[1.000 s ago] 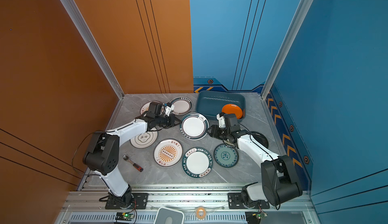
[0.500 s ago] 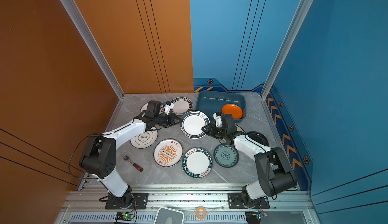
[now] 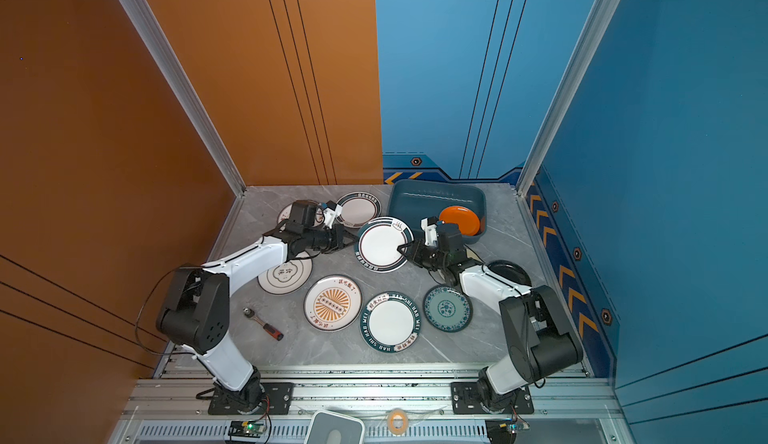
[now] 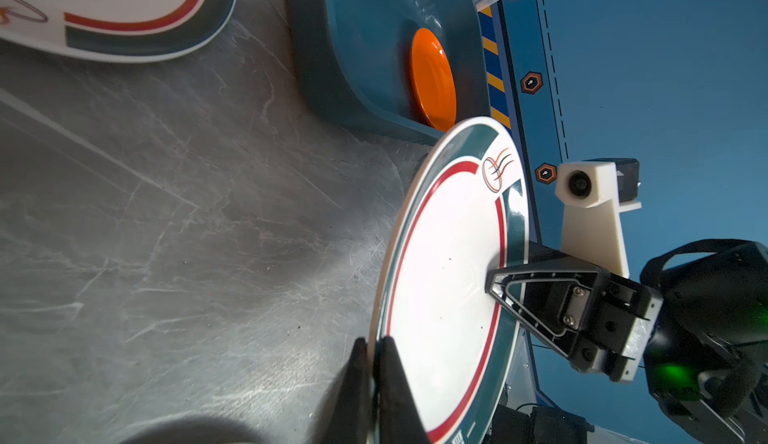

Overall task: Place the plates into the plastic bin on the countertop
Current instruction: 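Lift the green-rimmed plate with the left gripper while the right gripper grasps its rim, then carry the green-rimmed plate with the right gripper into the teal bin and release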

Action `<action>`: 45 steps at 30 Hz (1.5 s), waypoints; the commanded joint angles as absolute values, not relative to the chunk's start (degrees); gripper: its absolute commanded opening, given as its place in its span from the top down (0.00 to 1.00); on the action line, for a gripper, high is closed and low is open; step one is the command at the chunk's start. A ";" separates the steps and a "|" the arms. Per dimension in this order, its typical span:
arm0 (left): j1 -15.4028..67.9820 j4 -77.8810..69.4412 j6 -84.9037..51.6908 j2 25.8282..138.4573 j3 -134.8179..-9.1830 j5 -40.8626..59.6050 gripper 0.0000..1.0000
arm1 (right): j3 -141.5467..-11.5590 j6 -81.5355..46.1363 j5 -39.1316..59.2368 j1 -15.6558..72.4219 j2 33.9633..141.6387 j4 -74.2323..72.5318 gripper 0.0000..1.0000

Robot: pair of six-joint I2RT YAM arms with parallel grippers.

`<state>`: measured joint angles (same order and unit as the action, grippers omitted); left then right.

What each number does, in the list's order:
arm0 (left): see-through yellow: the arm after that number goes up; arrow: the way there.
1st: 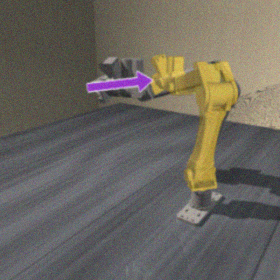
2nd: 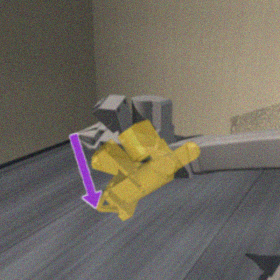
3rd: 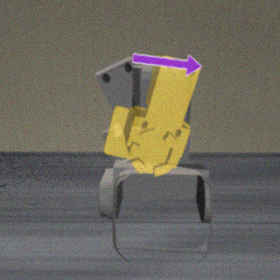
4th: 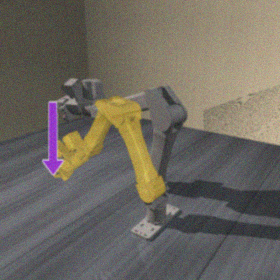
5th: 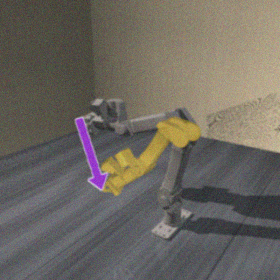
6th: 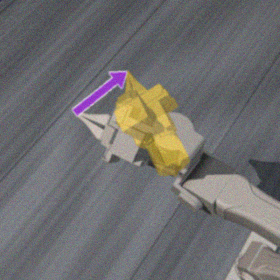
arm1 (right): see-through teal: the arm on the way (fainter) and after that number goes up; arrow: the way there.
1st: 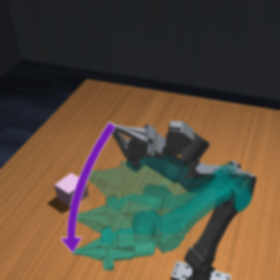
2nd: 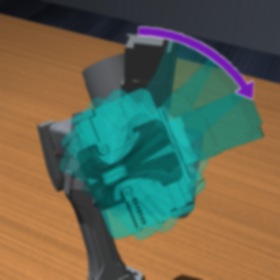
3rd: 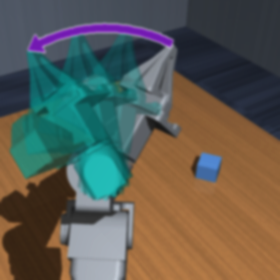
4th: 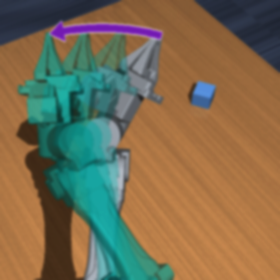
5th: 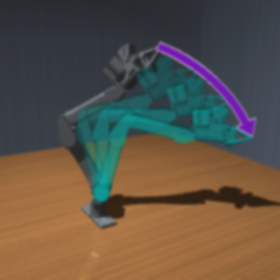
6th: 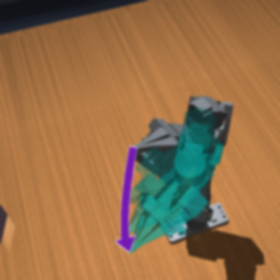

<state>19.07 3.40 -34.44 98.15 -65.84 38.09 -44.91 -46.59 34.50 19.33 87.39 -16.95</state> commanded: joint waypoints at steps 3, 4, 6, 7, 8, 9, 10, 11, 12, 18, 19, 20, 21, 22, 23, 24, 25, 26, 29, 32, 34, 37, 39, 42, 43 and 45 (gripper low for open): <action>20.57 3.52 -33.09 96.70 -66.20 40.11 0.77 | -49.87 -42.72 34.17 19.44 87.36 -11.21 1.00; 20.56 3.89 -32.54 96.44 -66.15 39.86 0.72 | -50.89 -42.18 34.04 18.81 87.36 -9.70 1.00; 20.57 4.26 -31.77 95.86 -65.75 39.42 0.61 | -53.28 -41.68 34.36 17.51 87.53 -7.36 1.00; 20.57 4.30 -31.52 95.43 -65.50 39.07 0.56 | -54.71 -41.19 34.39 16.79 87.70 -5.64 1.00; 20.49 4.38 -31.21 95.03 -65.09 38.65 0.50 | -56.47 -40.58 34.14 16.00 87.95 -3.55 1.00; 20.48 4.52 -30.89 94.56 -64.76 38.26 0.45 | -57.89 -40.10 34.09 15.32 88.13 -2.01 1.00; 20.48 4.65 -30.60 94.04 -64.44 37.83 0.37 | -59.41 -39.73 34.13 14.46 88.45 -0.92 1.00; 20.39 4.74 -30.27 93.34 -64.00 37.38 0.29 | -60.97 -39.40 34.04 13.57 88.71 0.19 1.00; 20.35 4.66 -30.01 92.73 -63.42 36.96 0.24 | -62.39 -39.23 33.93 12.80 89.02 1.35 1.00; 19.69 4.02 -28.92 86.69 -59.42 31.20 0.02 | -72.73 -39.01 30.04 6.84 94.13 9.17 1.00; 19.53 3.79 -28.92 85.84 -57.22 30.09 0.02 | -74.45 -38.94 29.02 6.07 95.26 10.17 1.00; 19.43 3.25 -28.87 84.96 -56.25 29.42 0.02 | -75.87 -38.91 28.16 5.59 96.54 10.79 1.00; 19.26 2.66 -28.80 84.44 -55.39 29.05 0.02 | -77.79 -38.79 26.87 5.11 98.16 11.44 1.00; 19.01 1.96 -28.99 84.21 -54.60 28.89 0.02 | -79.30 -38.62 26.04 4.73 99.81 11.83 1.00; 18.55 0.97 -29.45 84.27 -53.79 29.32 0.02 | -81.18 -38.50 25.02 4.45 101.52 12.42 1.00; 18.12 -0.11 -30.07 84.51 -52.97 29.97 0.02 | -82.63 -38.63 24.30 4.16 103.22 13.02 1.00; 17.57 -1.26 -31.04 84.77 -52.23 30.74 0.02 | -84.55 -38.85 23.70 3.83 105.11 13.96 1.00; 17.24 -2.61 -31.96 84.98 -51.51 31.91 0.02 | -86.03 -39.23 23.47 3.54 107.12 14.36 1.00; 17.09 -4.02 -32.97 85.64 -50.71 33.92 0.02 | -88.89 -40.45 22.87 3.17 111.40 13.96 1.00; 17.23 -3.07 -32.75 85.79 -50.62 33.29 0.02 | -91.87 -41.49 22.57 3.16 115.53 13.59 1.00; 17.31 -2.50 -32.68 85.80 -50.50 32.38 0.02 | -93.34 -42.22 22.31 3.14 117.70 13.54 1.00; 17.90 -2.17 -33.13 85.69 -50.18 30.09 0.02 | -94.85 -43.38 21.97 3.16 121.27 12.72 1.00; 18.41 -0.97 -32.77 85.44 -50.13 27.78 0.02 | -95.75 -44.76 22.77 3.05 123.35 11.75 1.00; 18.81 -0.37 -32.65 85.16 -49.59 25.42 0.02 | -97.30 -46.54 23.94 3.08 126.22 10.70 1.00; 18.81 -0.04 -32.62 85.08 -49.41 24.71 0.02 | -97.86 -46.90 23.99 3.15 126.99 10.57 1.00; 18.90 1.10 -32.27 85.39 -49.64 23.96 0.02 | -98.79 -47.56 24.06 3.16 128.36 10.65 1.00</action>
<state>18.63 -1.17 -32.84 85.41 -50.41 27.18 -96.16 -45.50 24.18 3.31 127.26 12.19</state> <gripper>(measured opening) 0.979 0.075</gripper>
